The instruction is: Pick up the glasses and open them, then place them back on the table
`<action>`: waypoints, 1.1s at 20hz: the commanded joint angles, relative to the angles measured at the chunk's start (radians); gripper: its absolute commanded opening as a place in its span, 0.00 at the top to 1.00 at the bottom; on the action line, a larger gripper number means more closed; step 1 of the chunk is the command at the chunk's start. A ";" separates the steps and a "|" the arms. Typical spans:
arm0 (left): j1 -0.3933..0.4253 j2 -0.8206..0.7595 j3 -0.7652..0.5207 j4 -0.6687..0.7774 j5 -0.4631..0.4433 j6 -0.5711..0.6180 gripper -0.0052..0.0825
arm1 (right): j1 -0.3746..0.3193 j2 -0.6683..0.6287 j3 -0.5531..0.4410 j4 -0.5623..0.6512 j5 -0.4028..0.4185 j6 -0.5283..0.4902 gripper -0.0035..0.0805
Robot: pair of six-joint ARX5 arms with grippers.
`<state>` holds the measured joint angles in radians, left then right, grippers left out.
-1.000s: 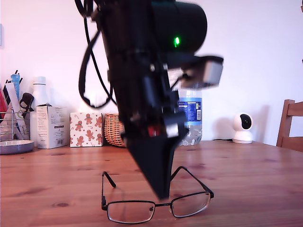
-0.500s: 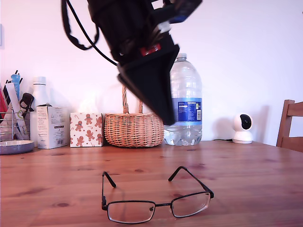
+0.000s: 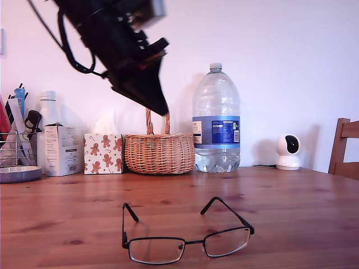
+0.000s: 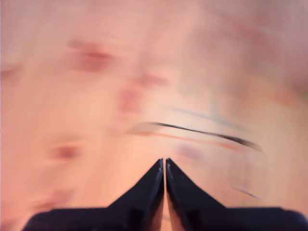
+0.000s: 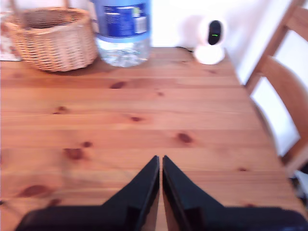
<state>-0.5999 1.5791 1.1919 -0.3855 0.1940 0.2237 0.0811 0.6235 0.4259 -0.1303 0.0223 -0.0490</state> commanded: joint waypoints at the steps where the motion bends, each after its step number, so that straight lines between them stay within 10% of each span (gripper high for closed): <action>1: 0.045 -0.064 -0.085 0.070 0.007 -0.022 0.96 | -0.037 -0.002 -0.009 0.028 -0.025 -0.007 0.97; 14: 0.377 -0.739 -0.634 0.361 -0.064 -0.119 0.96 | -0.169 -0.013 -0.043 0.175 -0.175 -0.005 0.97; 22: 0.400 -1.171 -0.872 0.355 -0.084 -0.176 0.96 | -0.148 -0.144 -0.137 0.287 -0.213 -0.005 0.97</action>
<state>-0.1978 0.4229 0.3450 -0.0372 0.1104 0.0563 -0.0761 0.4957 0.3176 0.1360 -0.1944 -0.0536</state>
